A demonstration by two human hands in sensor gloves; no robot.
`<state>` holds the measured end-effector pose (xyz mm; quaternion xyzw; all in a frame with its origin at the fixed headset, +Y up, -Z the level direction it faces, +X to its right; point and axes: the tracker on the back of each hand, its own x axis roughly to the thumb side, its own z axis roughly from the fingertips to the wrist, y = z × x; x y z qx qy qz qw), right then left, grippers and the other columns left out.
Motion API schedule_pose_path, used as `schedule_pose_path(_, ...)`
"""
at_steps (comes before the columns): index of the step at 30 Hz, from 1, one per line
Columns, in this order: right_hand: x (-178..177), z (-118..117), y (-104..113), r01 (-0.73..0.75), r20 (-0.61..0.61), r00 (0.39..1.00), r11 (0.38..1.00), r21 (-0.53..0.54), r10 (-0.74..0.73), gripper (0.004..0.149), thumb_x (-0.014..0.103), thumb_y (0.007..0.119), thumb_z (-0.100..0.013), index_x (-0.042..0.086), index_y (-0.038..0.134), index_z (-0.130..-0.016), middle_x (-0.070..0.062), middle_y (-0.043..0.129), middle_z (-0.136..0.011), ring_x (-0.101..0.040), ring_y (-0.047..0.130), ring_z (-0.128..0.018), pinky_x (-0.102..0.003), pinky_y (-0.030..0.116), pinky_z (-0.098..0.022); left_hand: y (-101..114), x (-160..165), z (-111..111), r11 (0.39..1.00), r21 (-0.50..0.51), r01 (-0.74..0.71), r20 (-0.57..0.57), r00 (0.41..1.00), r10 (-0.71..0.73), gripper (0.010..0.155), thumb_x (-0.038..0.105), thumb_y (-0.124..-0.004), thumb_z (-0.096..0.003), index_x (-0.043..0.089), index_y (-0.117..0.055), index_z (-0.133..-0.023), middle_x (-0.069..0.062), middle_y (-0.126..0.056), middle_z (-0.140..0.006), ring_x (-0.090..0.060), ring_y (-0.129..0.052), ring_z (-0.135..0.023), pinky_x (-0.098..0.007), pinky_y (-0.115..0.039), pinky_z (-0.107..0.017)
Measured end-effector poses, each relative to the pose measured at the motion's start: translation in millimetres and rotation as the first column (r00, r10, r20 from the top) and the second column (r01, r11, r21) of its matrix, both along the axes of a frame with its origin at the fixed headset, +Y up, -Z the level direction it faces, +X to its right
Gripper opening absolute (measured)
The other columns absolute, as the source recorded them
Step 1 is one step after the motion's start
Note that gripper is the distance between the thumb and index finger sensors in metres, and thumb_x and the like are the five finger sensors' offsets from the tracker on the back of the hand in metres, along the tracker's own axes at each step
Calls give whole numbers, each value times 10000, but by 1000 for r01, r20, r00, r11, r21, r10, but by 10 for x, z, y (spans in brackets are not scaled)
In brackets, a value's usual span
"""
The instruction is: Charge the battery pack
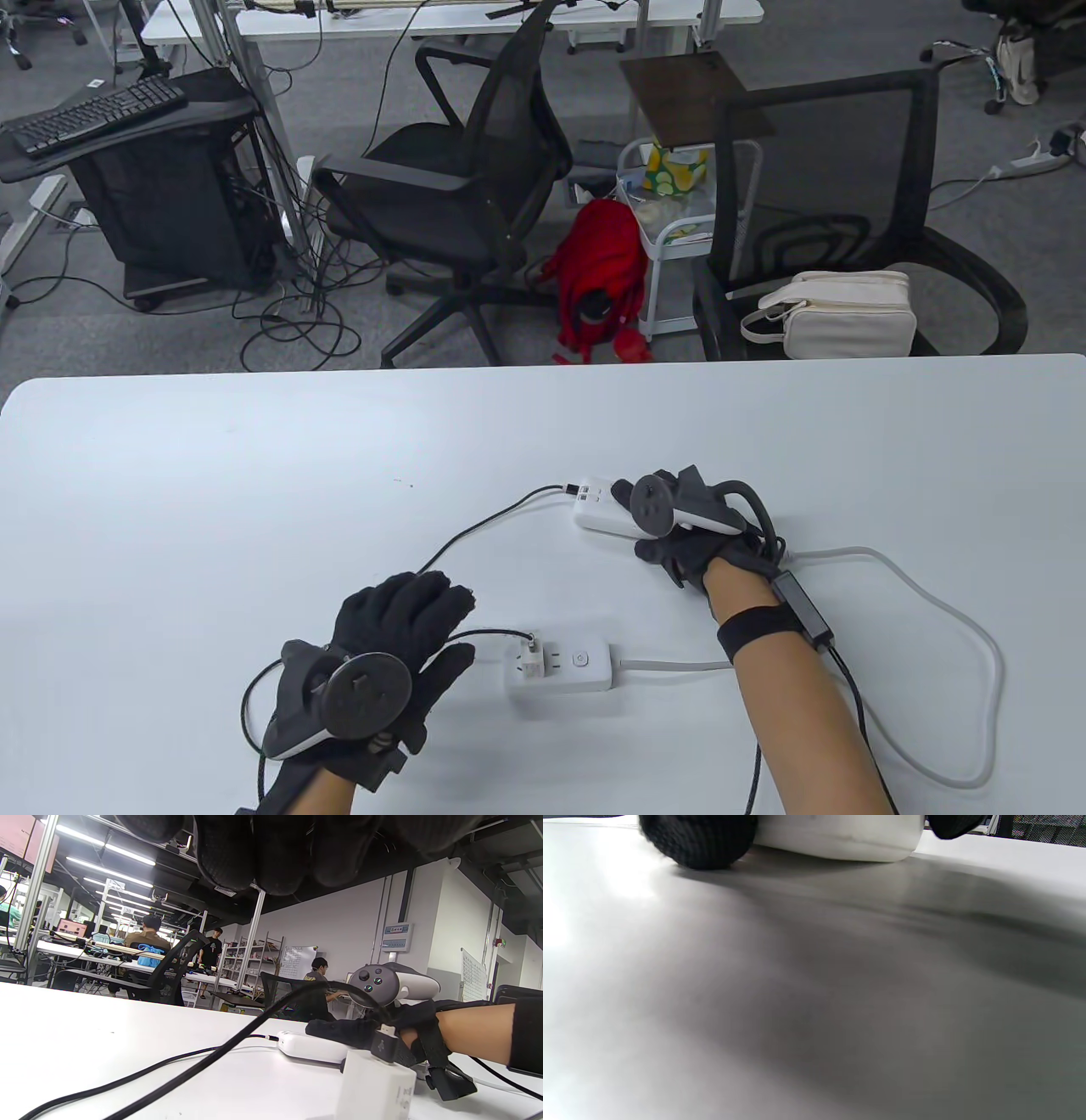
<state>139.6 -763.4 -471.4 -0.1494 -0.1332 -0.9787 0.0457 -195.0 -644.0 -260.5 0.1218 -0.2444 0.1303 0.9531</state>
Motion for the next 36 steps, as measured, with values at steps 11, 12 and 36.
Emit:
schedule_pose_path(11,1,60,3,-3,0,1000,1000,4,3,566,508,606,-538,409,272,-985,-32,249,-1085,-355,367,-1052,-561,463,-755,8,-27,1,1000,12,-8,-7,1000,8,619,521,-694,-517,256,-667,-1076,-139,-679,-1121,-451,-710,-1026,-704,-540,-709)
schedule_pose_path(12,10,76,3,2,1,1000,1000,8,-2,591,520,615,-531,398,264,-990,-30,245,-1089,-353,362,-1057,-566,456,-756,10,-34,0,1000,12,-10,-9,1000,10,619,521,-694,-518,253,-668,-1075,-136,-678,-1122,-450,-710,-1027,-704,-540,-709)
schedule_pose_path(36,785,1358,530,369,-69,927,866,338,-368,830,604,724,-451,417,202,-1069,-118,162,-1150,-461,288,-1073,-652,355,-743,-58,-78,-56,1000,8,-18,-5,1000,18,637,527,-688,-516,265,-625,-1093,-131,-630,-1146,-457,-615,-1084,-755,-407,-753)
